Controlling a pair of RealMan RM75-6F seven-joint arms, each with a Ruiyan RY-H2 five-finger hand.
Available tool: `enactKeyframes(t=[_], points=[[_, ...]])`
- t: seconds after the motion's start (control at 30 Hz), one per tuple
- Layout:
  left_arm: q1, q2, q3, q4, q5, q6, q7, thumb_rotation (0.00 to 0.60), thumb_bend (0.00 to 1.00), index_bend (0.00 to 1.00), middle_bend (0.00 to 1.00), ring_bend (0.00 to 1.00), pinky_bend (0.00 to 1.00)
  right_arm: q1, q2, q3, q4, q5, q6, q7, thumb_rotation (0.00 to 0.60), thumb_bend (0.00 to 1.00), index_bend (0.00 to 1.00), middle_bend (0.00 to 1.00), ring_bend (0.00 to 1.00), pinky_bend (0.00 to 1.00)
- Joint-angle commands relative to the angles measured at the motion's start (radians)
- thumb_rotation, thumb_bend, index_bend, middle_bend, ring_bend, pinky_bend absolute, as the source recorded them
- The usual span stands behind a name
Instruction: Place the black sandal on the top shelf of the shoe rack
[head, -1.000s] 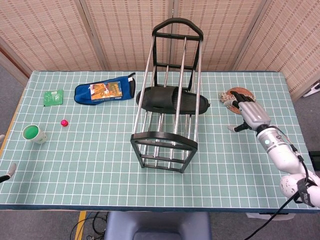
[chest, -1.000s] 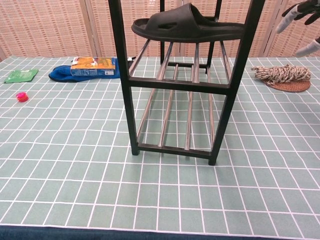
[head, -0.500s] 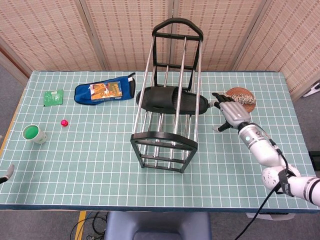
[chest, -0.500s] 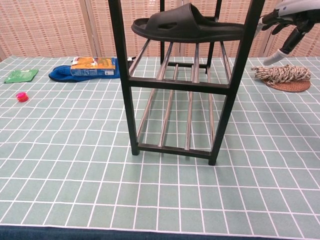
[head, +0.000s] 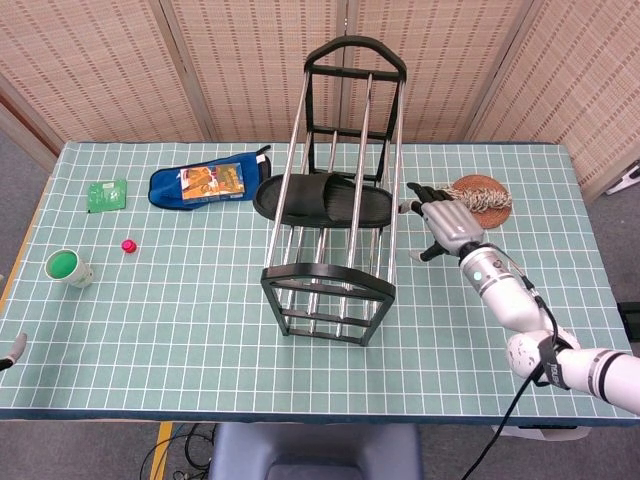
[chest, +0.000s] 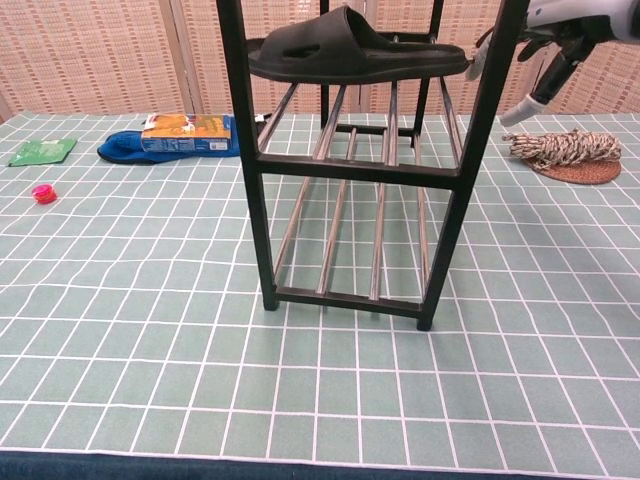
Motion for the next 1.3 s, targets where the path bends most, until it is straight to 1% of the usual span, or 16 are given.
enactKeyframes(t=[0.03, 0.2, 0.23, 0.3, 0.33, 0.4, 0.47, 0.53, 0.6, 0.67, 0.7, 0.77, 0.83, 0.9, 1.03, 1.3], points=[[-0.002, -0.001, -0.001, -0.001, -0.005, -0.005, 0.003, 0.6, 0.38, 0.04, 0.0, 0.0, 0.0, -0.057, 0.072, -0.011, -0.067, -0.023, 0.068, 0.002, 0.6, 0.17, 0.24, 0.0, 0.0, 0.06], [-0.013, -0.011, -0.008, -0.001, -0.023, -0.024, 0.033, 0.6, 0.38, 0.04, 0.0, 0.0, 0.0, -0.13, 0.154, -0.031, -0.11, -0.052, 0.119, 0.021, 0.6, 0.17, 0.24, 0.0, 0.0, 0.06], [-0.015, -0.014, -0.009, -0.001, -0.027, -0.027, 0.044, 0.6, 0.38, 0.04, 0.0, 0.0, 0.0, -0.148, 0.166, -0.034, -0.118, -0.066, 0.133, 0.031, 0.6, 0.17, 0.24, 0.0, 0.0, 0.06], [-0.02, -0.021, -0.012, -0.003, -0.037, -0.034, 0.068, 0.6, 0.38, 0.04, 0.0, 0.0, 0.0, -0.203, 0.188, -0.046, -0.138, -0.133, 0.183, 0.068, 0.6, 0.17, 0.24, 0.0, 0.0, 0.06], [-0.022, -0.024, -0.012, -0.003, -0.041, -0.037, 0.078, 0.6, 0.38, 0.04, 0.0, 0.0, 0.0, -0.232, 0.196, -0.054, -0.144, -0.169, 0.216, 0.083, 0.6, 0.17, 0.24, 0.0, 0.0, 0.06], [-0.028, -0.032, -0.017, -0.002, -0.05, -0.041, 0.101, 0.6, 0.38, 0.04, 0.0, 0.0, 0.0, -0.306, 0.199, -0.079, -0.141, -0.261, 0.318, 0.105, 0.6, 0.18, 0.24, 0.0, 0.0, 0.06], [-0.033, -0.038, -0.02, -0.004, -0.057, -0.045, 0.119, 0.6, 0.38, 0.04, 0.0, 0.0, 0.0, -0.38, 0.189, -0.109, -0.125, -0.334, 0.424, 0.11, 0.6, 0.19, 0.19, 0.0, 0.0, 0.06], [-0.037, -0.044, -0.021, -0.004, -0.06, -0.049, 0.143, 0.6, 0.38, 0.04, 0.0, 0.0, 0.0, -0.461, 0.158, -0.142, -0.083, -0.402, 0.547, 0.102, 0.6, 0.19, 0.06, 0.0, 0.0, 0.05], [-0.042, -0.05, -0.021, -0.004, -0.063, -0.055, 0.161, 0.6, 0.38, 0.04, 0.0, 0.0, 0.0, -0.533, 0.111, -0.164, -0.017, -0.456, 0.657, 0.099, 0.6, 0.19, 0.0, 0.0, 0.0, 0.04], [-0.045, -0.055, -0.023, -0.006, -0.069, -0.06, 0.17, 0.6, 0.38, 0.04, 0.0, 0.0, 0.0, -0.589, 0.061, -0.18, 0.059, -0.49, 0.738, 0.097, 0.6, 0.2, 0.0, 0.0, 0.0, 0.04], [-0.047, -0.057, -0.024, -0.006, -0.075, -0.061, 0.179, 0.6, 0.38, 0.04, 0.0, 0.0, 0.0, -0.621, 0.026, -0.188, 0.115, -0.508, 0.784, 0.093, 0.6, 0.2, 0.0, 0.0, 0.0, 0.04], [-0.049, -0.063, -0.028, -0.008, -0.085, -0.061, 0.206, 0.6, 0.38, 0.04, 0.0, 0.0, 0.0, -0.669, -0.023, -0.194, 0.194, -0.515, 0.833, 0.096, 0.6, 0.2, 0.0, 0.0, 0.0, 0.04], [-0.054, -0.072, -0.03, -0.008, -0.088, -0.059, 0.237, 0.6, 0.38, 0.04, 0.0, 0.0, 0.0, -0.697, -0.052, -0.191, 0.228, -0.508, 0.849, 0.108, 0.6, 0.2, 0.0, 0.0, 0.0, 0.02], [-0.06, -0.089, -0.027, -0.002, -0.071, -0.05, 0.266, 0.6, 0.38, 0.04, 0.0, 0.0, 0.0, -0.706, -0.039, -0.195, 0.206, -0.502, 0.818, 0.114, 0.6, 0.2, 0.0, 0.0, 0.0, 0.01], [-0.067, -0.111, -0.017, 0.002, -0.054, -0.047, 0.307, 0.6, 0.38, 0.04, 0.0, 0.0, 0.0, -0.718, -0.024, -0.179, 0.171, -0.5, 0.809, 0.096, 0.6, 0.2, 0.0, 0.0, 0.0, 0.0], [-0.084, -0.141, -0.017, 0.003, -0.089, -0.078, 0.398, 0.6, 0.38, 0.04, 0.0, 0.0, 0.0, -0.758, 0.0, -0.159, 0.123, -0.557, 0.875, 0.081, 0.6, 0.2, 0.0, 0.0, 0.0, 0.0]])
